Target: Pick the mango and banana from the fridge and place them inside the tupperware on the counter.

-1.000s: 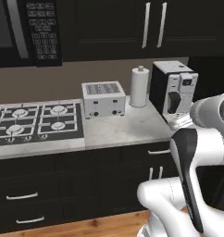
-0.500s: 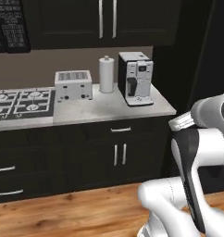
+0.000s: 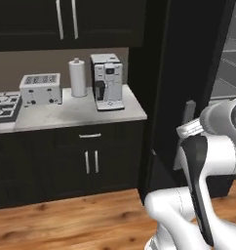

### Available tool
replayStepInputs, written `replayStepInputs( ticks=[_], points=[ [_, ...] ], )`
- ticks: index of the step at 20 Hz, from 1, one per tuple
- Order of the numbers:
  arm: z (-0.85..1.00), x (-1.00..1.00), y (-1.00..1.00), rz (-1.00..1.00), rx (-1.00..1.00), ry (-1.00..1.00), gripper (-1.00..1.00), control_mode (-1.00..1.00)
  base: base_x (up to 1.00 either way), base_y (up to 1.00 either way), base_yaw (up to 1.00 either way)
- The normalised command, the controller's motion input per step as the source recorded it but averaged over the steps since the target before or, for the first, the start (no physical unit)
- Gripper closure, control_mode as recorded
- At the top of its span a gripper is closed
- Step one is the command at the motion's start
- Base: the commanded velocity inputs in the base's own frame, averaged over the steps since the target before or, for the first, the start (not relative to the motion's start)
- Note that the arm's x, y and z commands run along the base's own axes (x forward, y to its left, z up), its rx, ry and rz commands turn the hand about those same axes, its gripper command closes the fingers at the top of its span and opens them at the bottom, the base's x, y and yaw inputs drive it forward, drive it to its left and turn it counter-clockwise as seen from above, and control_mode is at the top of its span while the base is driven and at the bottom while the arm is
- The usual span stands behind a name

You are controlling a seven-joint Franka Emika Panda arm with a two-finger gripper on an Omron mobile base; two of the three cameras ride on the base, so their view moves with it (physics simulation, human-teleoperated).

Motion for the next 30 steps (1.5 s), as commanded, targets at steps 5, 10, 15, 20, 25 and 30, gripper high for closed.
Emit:
replayStepInputs(
  ticks=[5, 10, 15, 20, 25, 30],
  points=[
    [0.00, 0.00, 0.00, 0.00, 0.00, 0.00, -1.00, 1.00, 0.00, -1.00, -0.05],
    [0.00, 0.00, 0.00, 0.00, 0.00, 0.00, -1.00, 1.00, 0.00, -1.00, -0.05],
    [0.00, 0.00, 0.00, 0.00, 0.00, 0.00, -1.00, 1.00, 0.02, -0.70, -0.05],
    [0.00, 0.00, 0.00, 0.00, 0.00, 0.00, -1.00, 1.00, 0.24, -0.02, -0.02],
    [0.00, 0.00, 0.00, 0.00, 0.00, 0.00, -1.00, 1.00, 0.28, 0.04, 0.00],
    [0.00, 0.00, 0.00, 0.00, 0.00, 0.00, -1.00, 1.00, 0.39, -0.02, 0.00]
  ],
)
